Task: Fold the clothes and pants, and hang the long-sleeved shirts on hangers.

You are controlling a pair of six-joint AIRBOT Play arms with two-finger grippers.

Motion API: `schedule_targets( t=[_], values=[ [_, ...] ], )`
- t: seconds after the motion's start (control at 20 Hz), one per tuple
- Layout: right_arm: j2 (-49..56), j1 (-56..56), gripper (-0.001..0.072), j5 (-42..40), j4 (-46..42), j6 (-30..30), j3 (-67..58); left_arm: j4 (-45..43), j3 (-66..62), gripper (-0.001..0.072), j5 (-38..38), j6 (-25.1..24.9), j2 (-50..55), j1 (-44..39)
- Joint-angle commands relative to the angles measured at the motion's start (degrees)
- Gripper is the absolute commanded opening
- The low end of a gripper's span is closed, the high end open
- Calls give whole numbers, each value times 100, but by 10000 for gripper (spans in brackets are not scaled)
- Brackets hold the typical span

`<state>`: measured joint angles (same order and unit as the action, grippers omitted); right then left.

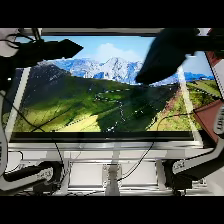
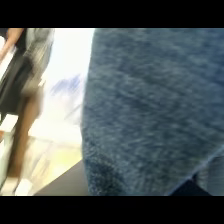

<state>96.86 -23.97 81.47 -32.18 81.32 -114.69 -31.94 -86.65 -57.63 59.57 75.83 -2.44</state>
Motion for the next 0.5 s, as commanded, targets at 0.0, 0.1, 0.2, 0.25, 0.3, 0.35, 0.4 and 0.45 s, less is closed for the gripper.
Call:
schedule_targets(
  t=[0.0, 0.1, 0.2, 0.25, 0.3, 0.35, 0.4, 0.45],
  values=[
    [-575, -1467, 35, 304, -1086, 612, 13, -66, 2, 31, -245, -4, -415, 229],
    [-619, -2345, 35, 721, -1532, 1036, 15, -72, 2, 31, -245, -4, -531, 254],
    [-619, -3075, 36, 1421, -2184, 1058, 85, -83, 2, 31, -245, -4, -544, 256],
    [-619, -3377, 36, 1742, -2756, 1056, 160, -87, 2, 31, -245, -4, -540, 256],
    [-619, -3626, 36, 1998, -3324, 1054, 251, -83, 2, 31, -245, -2, -542, 256],
    [-619, -3871, 36, 2164, -3786, 1069, 376, -83, 2, 31, -247, -2, -542, 256],
    [-621, -4131, 37, 2258, -4083, 1261, 549, -83, 2, 31, -245, 0, -542, 256],
    [-621, -4371, 37, 2343, -4295, 1386, 754, -79, 2, 31, -247, 0, -542, 254]
  ],
)
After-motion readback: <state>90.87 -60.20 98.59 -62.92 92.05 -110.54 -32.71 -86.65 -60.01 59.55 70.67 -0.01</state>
